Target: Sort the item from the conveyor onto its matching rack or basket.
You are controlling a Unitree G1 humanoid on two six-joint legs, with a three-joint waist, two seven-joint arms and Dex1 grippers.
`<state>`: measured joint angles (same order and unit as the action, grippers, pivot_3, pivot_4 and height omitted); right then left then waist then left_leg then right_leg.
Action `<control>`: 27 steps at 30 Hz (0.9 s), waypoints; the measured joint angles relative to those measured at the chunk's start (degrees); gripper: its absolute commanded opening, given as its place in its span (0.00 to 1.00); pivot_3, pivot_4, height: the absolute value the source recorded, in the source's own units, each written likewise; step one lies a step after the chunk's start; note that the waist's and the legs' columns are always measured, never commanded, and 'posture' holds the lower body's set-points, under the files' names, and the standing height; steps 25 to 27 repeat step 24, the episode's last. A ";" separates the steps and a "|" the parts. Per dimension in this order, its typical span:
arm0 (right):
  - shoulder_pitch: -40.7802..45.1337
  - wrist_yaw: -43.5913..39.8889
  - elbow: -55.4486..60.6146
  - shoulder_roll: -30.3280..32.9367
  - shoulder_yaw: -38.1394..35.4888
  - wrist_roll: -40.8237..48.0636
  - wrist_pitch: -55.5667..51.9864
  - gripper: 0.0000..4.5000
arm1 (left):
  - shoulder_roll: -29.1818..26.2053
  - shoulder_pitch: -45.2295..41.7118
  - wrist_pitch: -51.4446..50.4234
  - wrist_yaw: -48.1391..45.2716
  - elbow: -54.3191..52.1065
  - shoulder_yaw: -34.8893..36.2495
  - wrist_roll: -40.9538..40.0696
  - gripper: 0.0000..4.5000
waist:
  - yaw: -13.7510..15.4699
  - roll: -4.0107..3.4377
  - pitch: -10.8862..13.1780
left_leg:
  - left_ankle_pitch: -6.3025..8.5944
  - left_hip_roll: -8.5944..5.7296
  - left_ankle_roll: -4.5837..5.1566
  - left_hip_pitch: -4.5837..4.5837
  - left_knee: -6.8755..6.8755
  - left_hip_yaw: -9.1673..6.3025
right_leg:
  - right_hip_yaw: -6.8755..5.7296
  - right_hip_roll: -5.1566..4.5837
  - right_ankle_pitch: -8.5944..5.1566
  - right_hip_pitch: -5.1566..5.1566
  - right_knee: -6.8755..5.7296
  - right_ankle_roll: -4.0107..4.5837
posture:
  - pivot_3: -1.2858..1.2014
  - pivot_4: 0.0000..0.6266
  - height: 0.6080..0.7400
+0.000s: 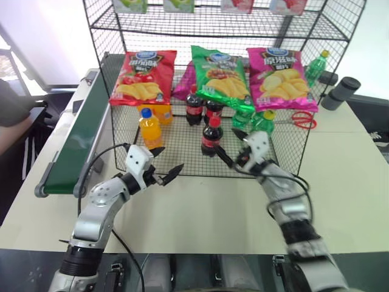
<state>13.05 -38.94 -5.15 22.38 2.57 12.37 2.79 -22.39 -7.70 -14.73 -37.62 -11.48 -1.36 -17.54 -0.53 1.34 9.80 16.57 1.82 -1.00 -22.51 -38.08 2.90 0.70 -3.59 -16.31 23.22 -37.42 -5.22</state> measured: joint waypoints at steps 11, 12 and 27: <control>-18.73 -7.31 22.52 18.48 -18.07 12.42 -16.42 0.99 | -6.83 1.39 0.01 -2.41 3.21 5.61 -0.81 1.00 | -0.10 -0.06 -0.02 | 0.00 0.02 0.02 0.11 -0.01 -0.01 | 0.07 0.15 -0.01 -0.08 0.04 0.02 | 0.52 0.24 1.00; -19.53 -7.55 23.02 19.04 -19.44 13.09 -17.07 0.99 | -7.45 1.71 -0.04 -2.88 3.38 6.28 -1.16 1.00 | -0.10 -0.06 -0.02 | 0.00 0.01 0.02 0.11 -0.01 0.00 | 0.07 0.14 -0.01 -0.11 0.08 0.02 | 0.52 0.24 1.00; -19.44 -6.88 24.21 19.18 -22.47 15.86 -20.03 0.99 | -10.79 3.89 -0.20 -5.74 3.39 8.96 -2.59 1.00 | -0.14 -0.06 -0.02 | 0.01 0.01 0.03 0.11 -0.01 0.02 | 0.08 0.13 0.00 -0.12 0.11 0.02 | 0.52 0.24 1.00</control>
